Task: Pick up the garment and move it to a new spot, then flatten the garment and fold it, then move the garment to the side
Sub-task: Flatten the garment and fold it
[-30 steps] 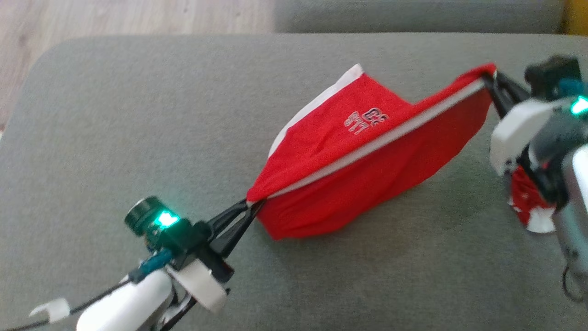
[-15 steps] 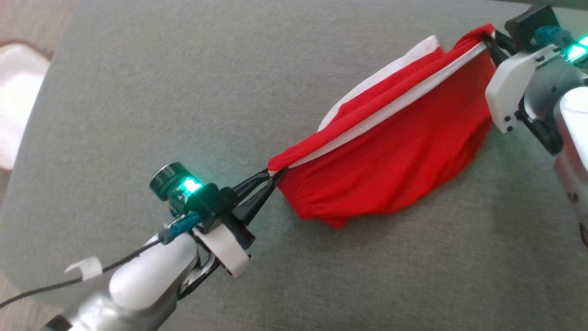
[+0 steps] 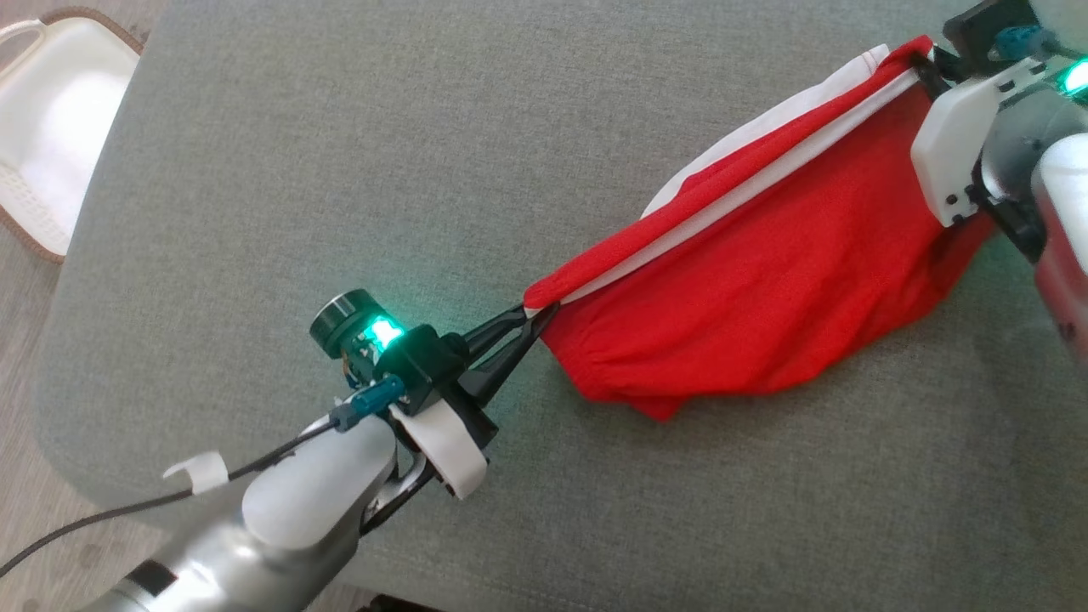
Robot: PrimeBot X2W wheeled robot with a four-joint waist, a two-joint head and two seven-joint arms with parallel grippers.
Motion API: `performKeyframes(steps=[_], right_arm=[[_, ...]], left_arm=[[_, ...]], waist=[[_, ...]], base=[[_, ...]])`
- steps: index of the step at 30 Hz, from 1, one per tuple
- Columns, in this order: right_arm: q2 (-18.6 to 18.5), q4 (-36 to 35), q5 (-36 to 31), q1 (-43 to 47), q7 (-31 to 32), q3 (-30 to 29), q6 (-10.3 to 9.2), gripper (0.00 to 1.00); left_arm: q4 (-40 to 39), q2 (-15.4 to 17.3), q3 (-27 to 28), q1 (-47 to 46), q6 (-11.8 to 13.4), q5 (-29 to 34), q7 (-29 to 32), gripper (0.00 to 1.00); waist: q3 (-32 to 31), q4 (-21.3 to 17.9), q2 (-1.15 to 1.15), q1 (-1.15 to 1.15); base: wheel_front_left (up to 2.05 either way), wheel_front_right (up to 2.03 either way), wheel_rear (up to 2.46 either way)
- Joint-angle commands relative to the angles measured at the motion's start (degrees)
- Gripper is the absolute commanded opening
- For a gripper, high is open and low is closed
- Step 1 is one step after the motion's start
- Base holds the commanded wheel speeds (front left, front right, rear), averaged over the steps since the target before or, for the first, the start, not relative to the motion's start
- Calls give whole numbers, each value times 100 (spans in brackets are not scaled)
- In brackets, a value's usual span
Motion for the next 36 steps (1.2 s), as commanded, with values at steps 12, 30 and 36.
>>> performKeyframes(steps=[12, 30, 36], right_arm=[[306, 545, 198, -218, -763, -241, -5, 100], [1030, 414, 981, 835, -2418, -1510, -5, 100], [1305, 82, 1077, 1413, -2618, -1847, -5, 100]], left_arm=[[319, 58, 295, -280, -1, 88, -114, 100], [-869, 515, 2107, 778, 1174, -446, -119, 100], [-1398, 372, 2923, 1384, 1471, -446, -119, 100]], waist=[[-205, -145, 0, 0], [-1469, -1102, 0, 0], [-1691, -1335, 0, 0]], base=[[0, 0, 0], [0, 0, 0], [0, 0, 0]])
